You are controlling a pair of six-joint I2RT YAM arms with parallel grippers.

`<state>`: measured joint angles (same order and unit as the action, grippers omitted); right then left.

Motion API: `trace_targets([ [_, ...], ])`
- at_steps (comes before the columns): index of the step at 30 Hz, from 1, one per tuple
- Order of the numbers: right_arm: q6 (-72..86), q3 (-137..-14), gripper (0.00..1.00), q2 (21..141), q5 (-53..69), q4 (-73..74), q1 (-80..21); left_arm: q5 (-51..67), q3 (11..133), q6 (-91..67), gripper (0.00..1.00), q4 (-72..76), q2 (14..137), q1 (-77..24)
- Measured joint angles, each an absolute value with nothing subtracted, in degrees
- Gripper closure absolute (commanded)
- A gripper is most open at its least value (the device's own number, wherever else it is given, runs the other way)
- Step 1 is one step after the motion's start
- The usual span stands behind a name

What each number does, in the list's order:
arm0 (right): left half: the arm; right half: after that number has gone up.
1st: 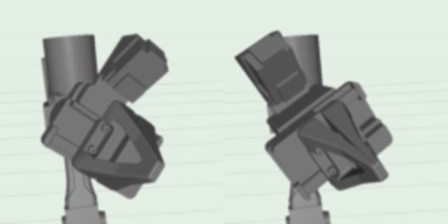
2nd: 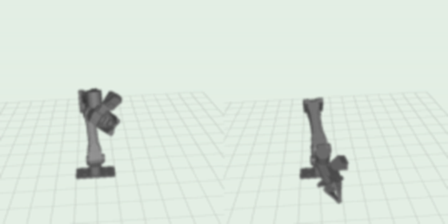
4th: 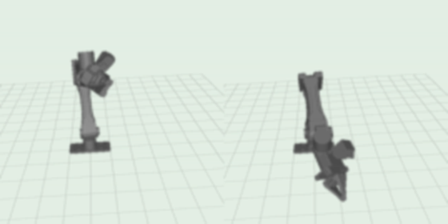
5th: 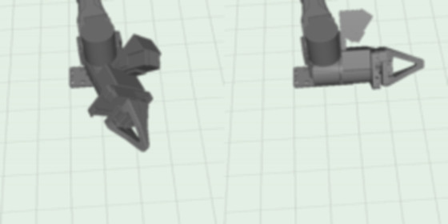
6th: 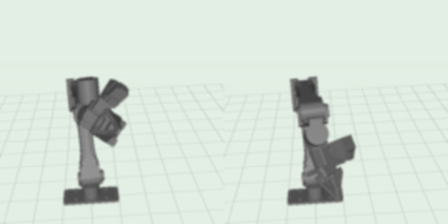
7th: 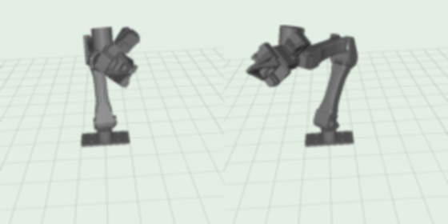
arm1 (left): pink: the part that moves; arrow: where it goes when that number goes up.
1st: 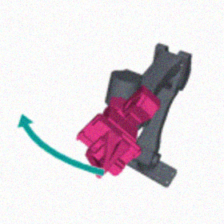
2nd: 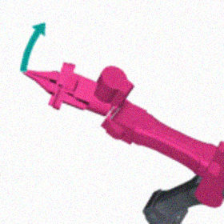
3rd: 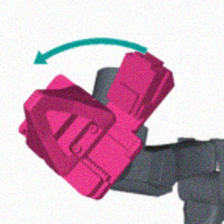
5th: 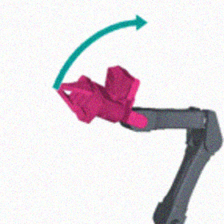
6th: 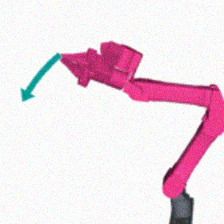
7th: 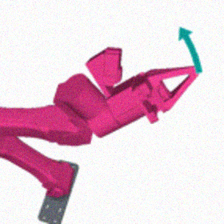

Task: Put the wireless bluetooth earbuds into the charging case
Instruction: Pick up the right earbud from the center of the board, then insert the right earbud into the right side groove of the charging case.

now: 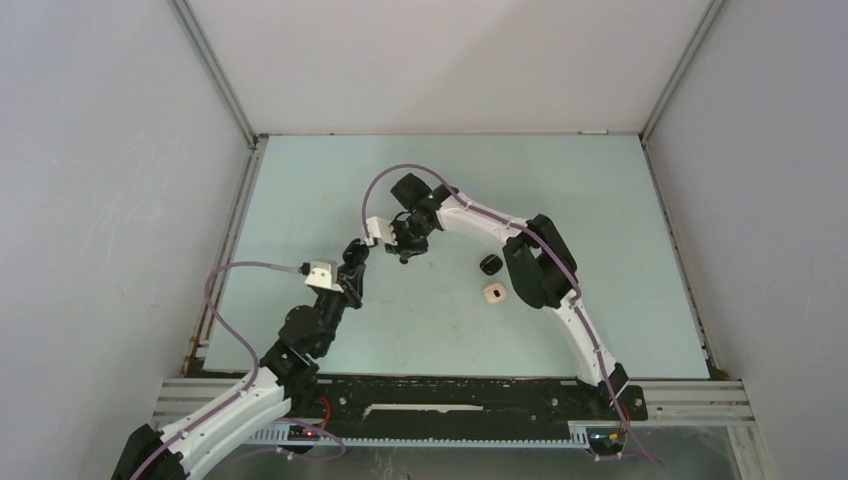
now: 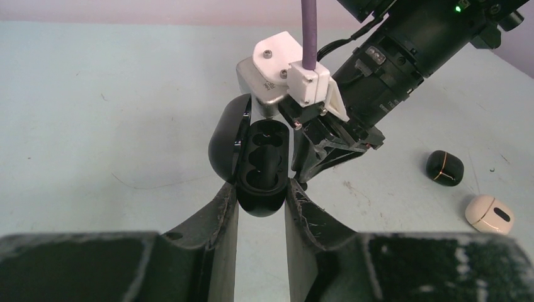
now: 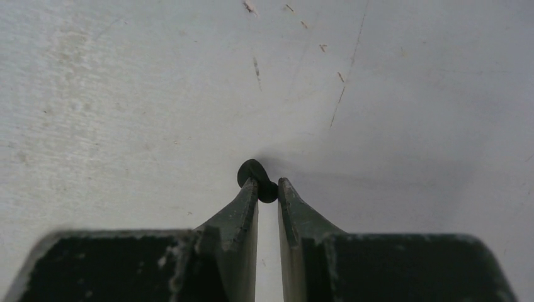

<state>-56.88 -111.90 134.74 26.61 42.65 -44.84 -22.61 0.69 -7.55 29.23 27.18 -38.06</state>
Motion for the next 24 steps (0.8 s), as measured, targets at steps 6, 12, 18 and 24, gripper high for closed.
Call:
trace_targets([
  [6, -53.89, -109.21, 0.91, 132.84, 26.11, 43.68, -44.31, -22.24, 0.69, -7.57, 1.0, 29.06, 27.38, -38.06],
  [12, -40.38, -95.53, 0.94, 125.12, 30.68, 39.99, -39.97, -21.96, 0.69, -7.66, 1.0, 29.02, 27.22, -38.06],
  [18, -25.43, -78.13, 0.97, 114.72, 36.49, 33.47, -31.94, -21.52, 0.69, -8.05, 1.0, 29.04, 27.24, -38.06],
  [24, -14.11, -68.45, 0.97, 104.81, 45.47, 27.51, -27.03, -16.62, 0.69, -8.08, 1.0, 31.38, 31.07, -38.04],
])
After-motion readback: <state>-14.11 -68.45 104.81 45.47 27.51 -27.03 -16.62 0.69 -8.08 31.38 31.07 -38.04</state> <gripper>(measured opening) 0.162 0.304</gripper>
